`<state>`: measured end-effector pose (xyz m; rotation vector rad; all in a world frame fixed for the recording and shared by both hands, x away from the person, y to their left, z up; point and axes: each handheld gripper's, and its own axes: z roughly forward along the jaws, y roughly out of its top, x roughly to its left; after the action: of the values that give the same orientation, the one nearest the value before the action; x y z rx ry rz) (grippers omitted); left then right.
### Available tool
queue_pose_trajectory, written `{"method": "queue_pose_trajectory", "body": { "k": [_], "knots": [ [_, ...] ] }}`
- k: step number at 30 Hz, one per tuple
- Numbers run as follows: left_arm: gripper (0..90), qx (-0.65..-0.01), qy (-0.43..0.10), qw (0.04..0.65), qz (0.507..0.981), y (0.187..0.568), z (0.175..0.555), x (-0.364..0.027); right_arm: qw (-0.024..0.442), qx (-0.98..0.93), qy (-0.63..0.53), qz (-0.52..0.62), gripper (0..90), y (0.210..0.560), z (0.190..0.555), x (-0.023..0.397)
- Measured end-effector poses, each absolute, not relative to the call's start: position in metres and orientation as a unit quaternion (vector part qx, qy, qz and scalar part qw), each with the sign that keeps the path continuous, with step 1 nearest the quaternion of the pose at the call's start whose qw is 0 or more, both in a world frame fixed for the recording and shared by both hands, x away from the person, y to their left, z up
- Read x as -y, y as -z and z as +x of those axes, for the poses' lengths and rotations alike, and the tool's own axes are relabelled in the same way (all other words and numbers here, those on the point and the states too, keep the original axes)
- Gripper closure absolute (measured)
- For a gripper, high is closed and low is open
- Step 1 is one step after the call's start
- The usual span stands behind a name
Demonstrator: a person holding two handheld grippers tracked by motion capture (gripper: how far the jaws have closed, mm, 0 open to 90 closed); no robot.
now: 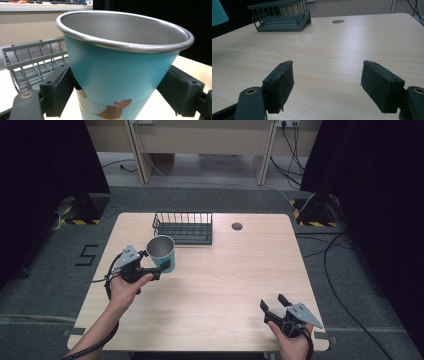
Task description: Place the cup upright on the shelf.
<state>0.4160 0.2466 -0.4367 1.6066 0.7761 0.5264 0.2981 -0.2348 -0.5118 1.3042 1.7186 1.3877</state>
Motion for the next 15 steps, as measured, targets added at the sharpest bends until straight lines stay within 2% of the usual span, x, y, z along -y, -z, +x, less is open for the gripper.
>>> {"method": "queue_pose_trajectory", "body": {
  "k": [15],
  "knots": [
    [16.8, -0.339, -0.234, 0.596, 0.689, 0.428, 0.434, -0.243, 0.282, -0.642, -0.52, 0.488, 26.7, 0.512, 0.298, 0.235]
  ]
}}
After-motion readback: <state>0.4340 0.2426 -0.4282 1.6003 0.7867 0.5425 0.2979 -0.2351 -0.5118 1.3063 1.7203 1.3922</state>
